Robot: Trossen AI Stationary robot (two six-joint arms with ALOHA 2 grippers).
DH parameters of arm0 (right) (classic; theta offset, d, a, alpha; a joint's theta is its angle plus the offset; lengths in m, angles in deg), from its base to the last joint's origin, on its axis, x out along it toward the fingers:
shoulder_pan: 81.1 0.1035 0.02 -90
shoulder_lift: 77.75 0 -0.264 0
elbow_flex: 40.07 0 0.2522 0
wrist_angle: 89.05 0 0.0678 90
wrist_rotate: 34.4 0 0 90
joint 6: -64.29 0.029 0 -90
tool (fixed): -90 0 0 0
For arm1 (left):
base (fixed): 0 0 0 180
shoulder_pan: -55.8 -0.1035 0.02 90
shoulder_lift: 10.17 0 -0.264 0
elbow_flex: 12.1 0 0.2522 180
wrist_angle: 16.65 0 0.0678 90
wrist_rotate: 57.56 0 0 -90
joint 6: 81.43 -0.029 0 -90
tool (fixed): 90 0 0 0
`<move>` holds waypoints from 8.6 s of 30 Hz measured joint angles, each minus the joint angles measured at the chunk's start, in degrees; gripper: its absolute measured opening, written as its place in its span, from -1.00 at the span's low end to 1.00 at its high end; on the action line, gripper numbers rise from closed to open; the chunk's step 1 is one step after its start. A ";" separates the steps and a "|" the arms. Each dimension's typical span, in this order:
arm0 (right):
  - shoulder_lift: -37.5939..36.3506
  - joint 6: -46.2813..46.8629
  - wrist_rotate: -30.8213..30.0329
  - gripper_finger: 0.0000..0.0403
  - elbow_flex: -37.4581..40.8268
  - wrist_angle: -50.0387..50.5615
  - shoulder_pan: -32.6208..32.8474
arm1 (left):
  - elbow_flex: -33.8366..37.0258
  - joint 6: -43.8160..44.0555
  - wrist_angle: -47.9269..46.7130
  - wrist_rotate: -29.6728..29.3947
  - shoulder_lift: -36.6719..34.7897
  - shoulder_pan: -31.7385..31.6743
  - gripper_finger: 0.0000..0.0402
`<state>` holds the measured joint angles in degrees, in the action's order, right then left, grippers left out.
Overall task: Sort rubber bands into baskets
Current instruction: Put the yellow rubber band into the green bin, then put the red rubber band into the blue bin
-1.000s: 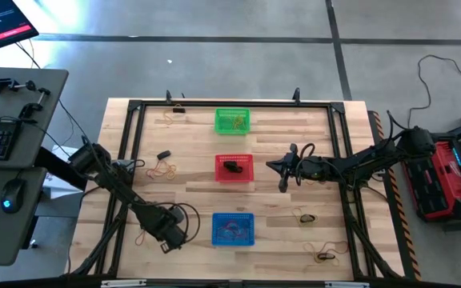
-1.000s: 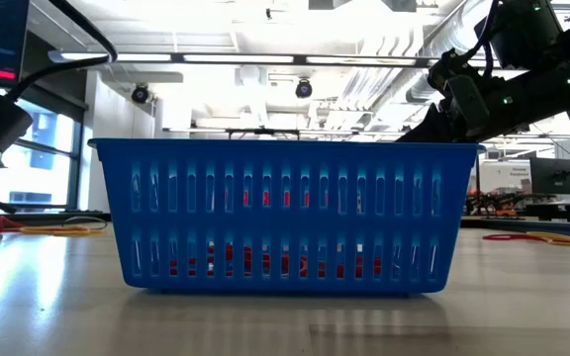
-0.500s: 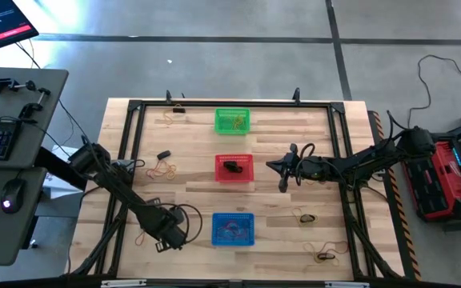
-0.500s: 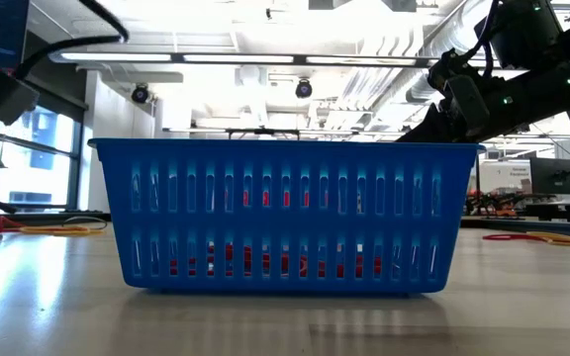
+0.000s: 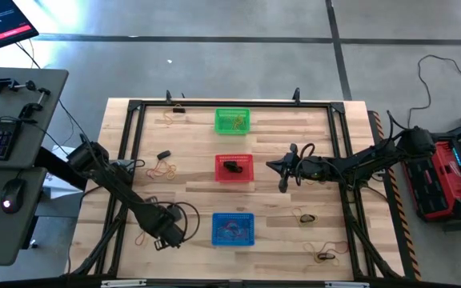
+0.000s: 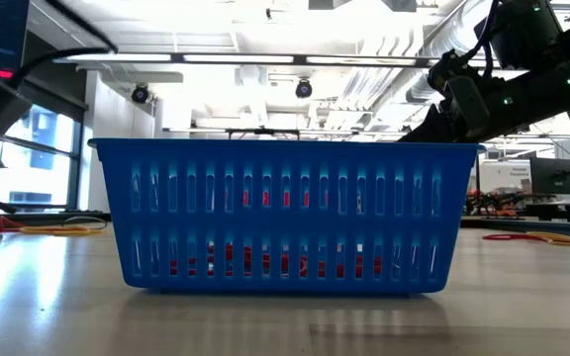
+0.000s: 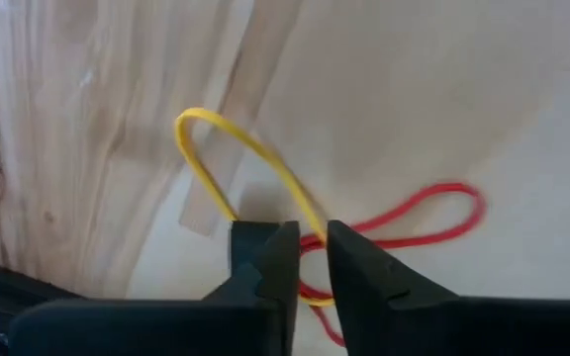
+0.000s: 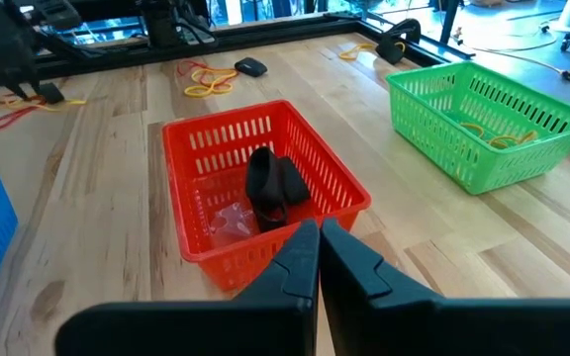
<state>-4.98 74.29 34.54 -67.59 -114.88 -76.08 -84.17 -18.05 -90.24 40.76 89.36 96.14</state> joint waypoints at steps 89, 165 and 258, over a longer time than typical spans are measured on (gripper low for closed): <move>0.00 0.02 0.00 -1.00 0.00 -0.05 0.01 | -24.31 -41.68 -20.22 -33.87 -2.64 -24.44 -1.00; 0.02 0.46 0.00 -1.00 0.00 -0.07 -0.01 | -24.36 -88.62 37.03 -3.08 12.52 -74.60 -1.00; 0.00 -0.68 -0.83 -1.00 -1.56 0.93 -0.16 | 1.04 -85.60 58.74 -7.52 -6.31 -70.21 -1.00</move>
<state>-4.98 73.61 33.71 -69.15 -113.94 -76.24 -83.13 -103.65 -31.50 33.24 83.05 25.92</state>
